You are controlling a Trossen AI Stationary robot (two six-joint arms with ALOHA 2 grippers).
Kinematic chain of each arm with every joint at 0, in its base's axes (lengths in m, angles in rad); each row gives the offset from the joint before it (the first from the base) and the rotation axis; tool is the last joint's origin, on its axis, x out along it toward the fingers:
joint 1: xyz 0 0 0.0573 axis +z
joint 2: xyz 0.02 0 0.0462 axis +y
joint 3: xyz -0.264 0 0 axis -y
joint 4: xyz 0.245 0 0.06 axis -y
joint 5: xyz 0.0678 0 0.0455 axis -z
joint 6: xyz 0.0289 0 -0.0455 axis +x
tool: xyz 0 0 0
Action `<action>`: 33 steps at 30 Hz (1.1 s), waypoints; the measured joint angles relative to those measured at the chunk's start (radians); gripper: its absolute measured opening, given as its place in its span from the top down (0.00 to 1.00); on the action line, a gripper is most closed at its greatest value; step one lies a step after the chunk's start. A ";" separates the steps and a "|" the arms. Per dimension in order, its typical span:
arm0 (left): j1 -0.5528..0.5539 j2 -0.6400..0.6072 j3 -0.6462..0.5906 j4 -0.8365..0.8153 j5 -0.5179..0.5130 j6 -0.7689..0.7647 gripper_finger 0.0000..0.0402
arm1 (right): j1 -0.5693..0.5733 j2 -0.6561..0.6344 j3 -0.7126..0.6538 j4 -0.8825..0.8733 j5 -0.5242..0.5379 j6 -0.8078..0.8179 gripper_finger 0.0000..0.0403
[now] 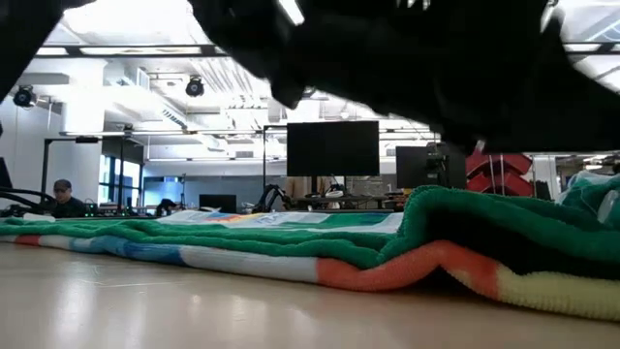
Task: Roll towel
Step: Roll the green towel
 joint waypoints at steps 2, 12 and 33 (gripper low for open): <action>0.024 0.005 0.000 0.023 0.037 -0.002 0.70 | 0.000 0.004 0.000 -0.002 0.000 0.000 0.32; 0.092 0.017 0.003 0.093 0.157 0.070 0.70 | 0.000 0.023 0.002 0.009 0.013 0.000 0.32; 0.101 0.100 0.003 0.079 0.166 0.082 0.70 | -0.036 -0.046 0.002 0.012 0.002 -0.051 0.30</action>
